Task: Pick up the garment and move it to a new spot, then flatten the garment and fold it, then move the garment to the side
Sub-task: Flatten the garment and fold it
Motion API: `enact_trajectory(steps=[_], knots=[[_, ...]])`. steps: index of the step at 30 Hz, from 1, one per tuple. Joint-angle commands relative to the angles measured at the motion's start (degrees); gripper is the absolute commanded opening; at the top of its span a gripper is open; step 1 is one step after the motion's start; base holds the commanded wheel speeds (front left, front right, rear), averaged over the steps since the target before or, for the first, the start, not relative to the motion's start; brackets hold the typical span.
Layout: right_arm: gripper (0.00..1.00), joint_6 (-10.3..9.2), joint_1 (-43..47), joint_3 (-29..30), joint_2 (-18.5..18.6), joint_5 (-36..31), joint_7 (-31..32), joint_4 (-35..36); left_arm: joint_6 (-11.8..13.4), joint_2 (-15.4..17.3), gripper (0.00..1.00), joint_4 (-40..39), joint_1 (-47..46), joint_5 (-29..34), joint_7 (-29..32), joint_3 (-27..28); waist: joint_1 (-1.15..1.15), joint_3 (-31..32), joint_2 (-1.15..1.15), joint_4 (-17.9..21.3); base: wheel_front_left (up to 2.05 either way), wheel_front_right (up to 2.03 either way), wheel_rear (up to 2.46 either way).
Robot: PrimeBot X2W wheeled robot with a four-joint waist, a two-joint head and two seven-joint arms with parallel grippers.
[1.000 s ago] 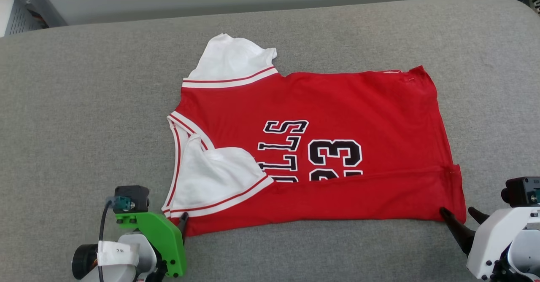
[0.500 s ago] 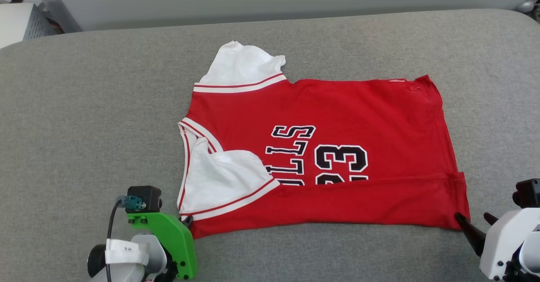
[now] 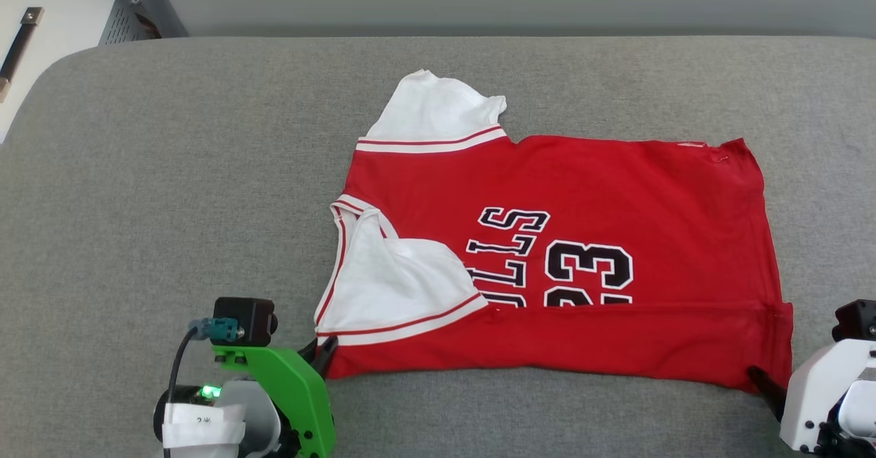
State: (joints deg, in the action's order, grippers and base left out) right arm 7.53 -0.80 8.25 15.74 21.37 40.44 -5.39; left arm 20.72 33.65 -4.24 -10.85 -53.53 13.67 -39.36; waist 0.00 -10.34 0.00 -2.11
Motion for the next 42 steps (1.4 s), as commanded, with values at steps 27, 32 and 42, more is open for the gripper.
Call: enact_trajectory(steps=[27, 32, 42], knots=[[0.0, -0.04, 2.79, 0.83, 4.32, 5.69, 6.81, 0.77, -0.09, 1.5, 0.0, 2.64, 6.33, -2.44, 0.55, -1.33, 0.0, 5.81, 0.0, 0.07, 0.0, 0.0, 0.0], [0.0, -0.04, 6.08, 3.39, 3.11, 5.34, 10.24, 4.02, -0.23, 1.21, 0.0, 3.26, 8.24, -3.37, 0.76, -1.95, 0.0, 6.1, 0.0, 0.12, 0.0, 0.0, 0.0], [0.0, -0.04, 7.31, 3.3, 0.53, 4.36, 9.19, 4.0, -1.76, -0.23, 0.0, 8.42, 7.76, -3.8, 0.54, -2.7, 0.0, 4.56, 0.0, 0.84, 0.0, 0.0, 0.0]])
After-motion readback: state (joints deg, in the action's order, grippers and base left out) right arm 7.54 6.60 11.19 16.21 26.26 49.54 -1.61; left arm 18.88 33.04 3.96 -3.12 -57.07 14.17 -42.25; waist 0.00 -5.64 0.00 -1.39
